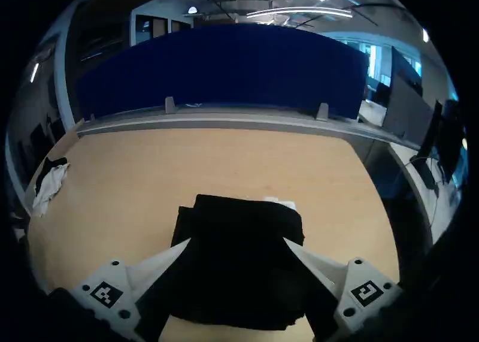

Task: Fold towel

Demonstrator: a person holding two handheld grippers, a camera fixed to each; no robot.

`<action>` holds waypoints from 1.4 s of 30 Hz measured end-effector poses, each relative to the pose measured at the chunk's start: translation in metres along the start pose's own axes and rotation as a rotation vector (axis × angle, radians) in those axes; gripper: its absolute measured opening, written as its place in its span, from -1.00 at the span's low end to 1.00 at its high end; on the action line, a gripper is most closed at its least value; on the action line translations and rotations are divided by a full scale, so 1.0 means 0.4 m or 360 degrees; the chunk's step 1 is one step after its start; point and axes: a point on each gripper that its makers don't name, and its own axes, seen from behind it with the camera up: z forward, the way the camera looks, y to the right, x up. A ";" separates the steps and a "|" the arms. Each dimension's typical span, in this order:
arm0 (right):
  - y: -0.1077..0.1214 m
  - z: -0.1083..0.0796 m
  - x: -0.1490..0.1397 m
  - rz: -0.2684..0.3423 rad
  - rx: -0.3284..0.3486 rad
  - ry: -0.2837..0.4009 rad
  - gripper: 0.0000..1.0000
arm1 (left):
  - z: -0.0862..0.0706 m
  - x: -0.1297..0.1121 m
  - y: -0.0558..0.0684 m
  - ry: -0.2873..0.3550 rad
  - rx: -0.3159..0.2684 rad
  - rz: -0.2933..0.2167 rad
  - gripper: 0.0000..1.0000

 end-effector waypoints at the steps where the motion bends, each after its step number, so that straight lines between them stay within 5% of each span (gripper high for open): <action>1: 0.001 0.007 0.006 -0.0002 0.0001 0.0000 1.00 | 0.000 0.000 -0.003 0.0000 0.0005 -0.0004 0.92; 23: 0.025 0.129 0.010 -0.0020 0.0017 -0.0112 1.00 | 0.015 -0.002 -0.021 -0.0029 0.0062 -0.0031 0.92; 42: 0.000 0.023 0.086 0.0011 0.0005 0.0058 1.00 | 0.014 0.014 0.011 -0.0005 0.0009 -0.0021 0.92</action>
